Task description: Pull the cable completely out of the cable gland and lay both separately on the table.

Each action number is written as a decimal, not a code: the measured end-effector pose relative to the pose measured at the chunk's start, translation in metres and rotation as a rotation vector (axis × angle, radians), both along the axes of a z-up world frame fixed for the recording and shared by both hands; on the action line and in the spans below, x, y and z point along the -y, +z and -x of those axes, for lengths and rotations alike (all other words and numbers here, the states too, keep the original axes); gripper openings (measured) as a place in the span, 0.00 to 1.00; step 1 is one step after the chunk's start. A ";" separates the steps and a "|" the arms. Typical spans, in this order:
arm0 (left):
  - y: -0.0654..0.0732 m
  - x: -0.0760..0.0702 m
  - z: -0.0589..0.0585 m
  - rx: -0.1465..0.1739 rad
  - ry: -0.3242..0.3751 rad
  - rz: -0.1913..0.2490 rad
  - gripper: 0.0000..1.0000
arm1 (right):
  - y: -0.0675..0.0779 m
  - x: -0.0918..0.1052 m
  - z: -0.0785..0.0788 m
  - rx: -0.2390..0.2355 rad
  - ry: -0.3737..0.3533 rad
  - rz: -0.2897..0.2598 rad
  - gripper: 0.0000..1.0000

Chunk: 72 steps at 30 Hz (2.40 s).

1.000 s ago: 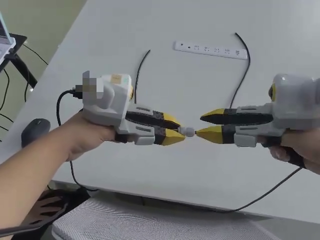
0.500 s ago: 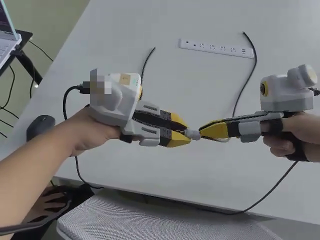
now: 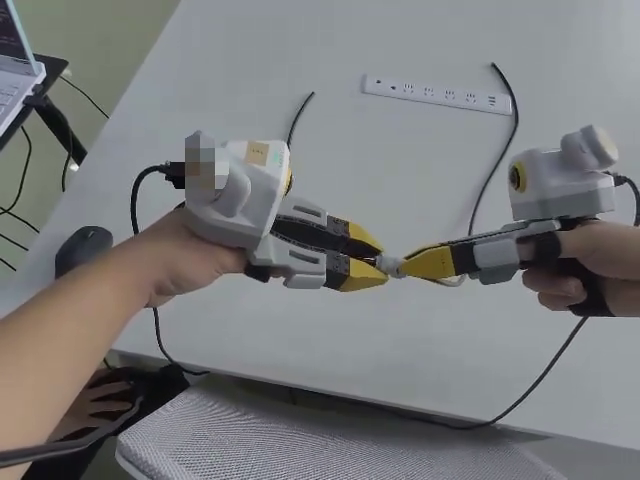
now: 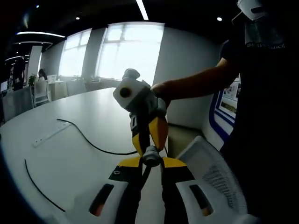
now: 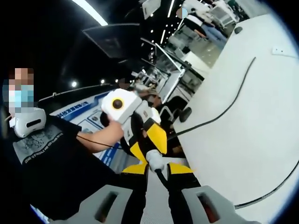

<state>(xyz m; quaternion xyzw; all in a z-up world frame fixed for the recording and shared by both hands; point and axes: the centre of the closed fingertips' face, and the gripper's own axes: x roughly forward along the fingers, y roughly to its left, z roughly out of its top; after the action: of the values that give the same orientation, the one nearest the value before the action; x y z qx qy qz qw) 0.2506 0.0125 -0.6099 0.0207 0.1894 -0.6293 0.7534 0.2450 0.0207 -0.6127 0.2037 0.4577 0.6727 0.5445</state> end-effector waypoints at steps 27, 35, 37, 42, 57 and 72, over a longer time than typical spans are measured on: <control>-0.004 -0.008 -0.008 -0.106 0.074 0.042 0.15 | -0.001 -0.007 -0.002 1.059 0.163 0.138 0.07; -0.005 -0.007 -0.007 -0.124 0.075 0.050 0.15 | -0.006 -0.007 -0.003 1.222 0.215 0.188 0.07; -0.005 -0.007 -0.007 -0.119 0.071 0.047 0.15 | -0.006 -0.006 -0.004 1.229 0.214 0.193 0.07; -0.001 -0.006 -0.009 -0.112 0.079 0.064 0.15 | -0.001 -0.003 -0.010 1.228 0.181 0.183 0.08; 0.003 -0.008 -0.011 -0.113 0.087 0.067 0.15 | 0.003 -0.005 -0.013 1.200 0.125 0.191 0.09; 0.008 -0.010 -0.017 -0.043 0.086 0.058 0.15 | 0.013 0.009 -0.020 1.027 -0.094 0.238 0.21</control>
<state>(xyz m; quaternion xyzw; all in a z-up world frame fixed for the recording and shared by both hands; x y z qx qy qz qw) 0.2679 0.0221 -0.6020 -0.0228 0.1878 -0.6020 0.7758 0.2654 0.0118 -0.5998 -0.1952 0.1954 0.6042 0.7474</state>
